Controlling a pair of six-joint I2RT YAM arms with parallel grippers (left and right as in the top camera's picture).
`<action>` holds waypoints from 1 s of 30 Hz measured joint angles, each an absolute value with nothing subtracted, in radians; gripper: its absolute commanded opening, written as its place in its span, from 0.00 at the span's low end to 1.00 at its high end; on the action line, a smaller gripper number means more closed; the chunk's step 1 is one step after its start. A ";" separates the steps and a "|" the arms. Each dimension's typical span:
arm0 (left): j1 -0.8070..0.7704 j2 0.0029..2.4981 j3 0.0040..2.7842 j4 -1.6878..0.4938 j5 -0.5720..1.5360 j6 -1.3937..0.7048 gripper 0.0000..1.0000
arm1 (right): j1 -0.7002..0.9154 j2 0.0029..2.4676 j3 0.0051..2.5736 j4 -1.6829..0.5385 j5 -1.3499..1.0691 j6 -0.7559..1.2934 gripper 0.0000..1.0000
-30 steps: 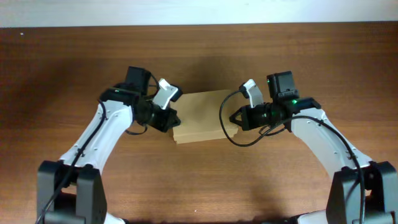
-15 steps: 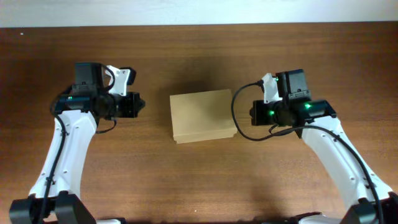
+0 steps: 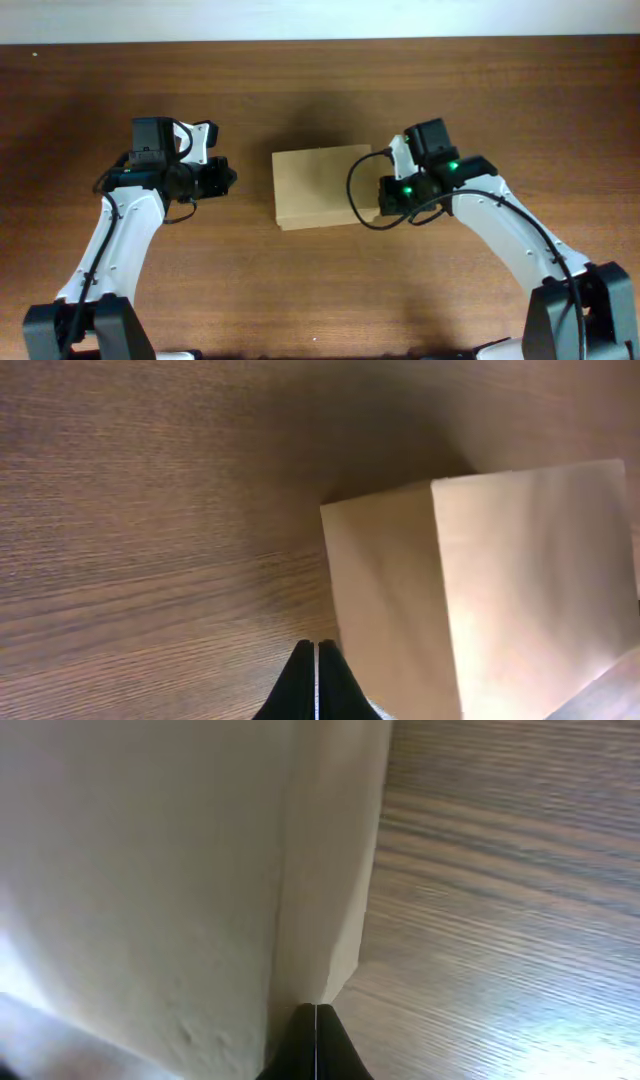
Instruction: Pack container
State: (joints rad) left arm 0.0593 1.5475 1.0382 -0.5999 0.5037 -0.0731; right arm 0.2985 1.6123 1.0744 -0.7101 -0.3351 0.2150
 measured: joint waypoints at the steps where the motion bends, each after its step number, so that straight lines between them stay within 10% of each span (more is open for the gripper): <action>1: 0.059 1.547 1.038 -0.599 0.503 -0.073 0.02 | 0.301 1.612 1.074 -0.710 -0.338 0.217 0.04; 30: 0.059 1.544 1.034 -0.709 0.496 -0.099 0.02 | 0.301 1.610 1.145 -0.741 -0.224 0.284 0.04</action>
State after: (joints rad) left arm 0.0589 1.5436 1.0340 -0.7094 0.4961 -0.0990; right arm 0.3012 1.6104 1.1446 -0.7406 -0.2241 0.2840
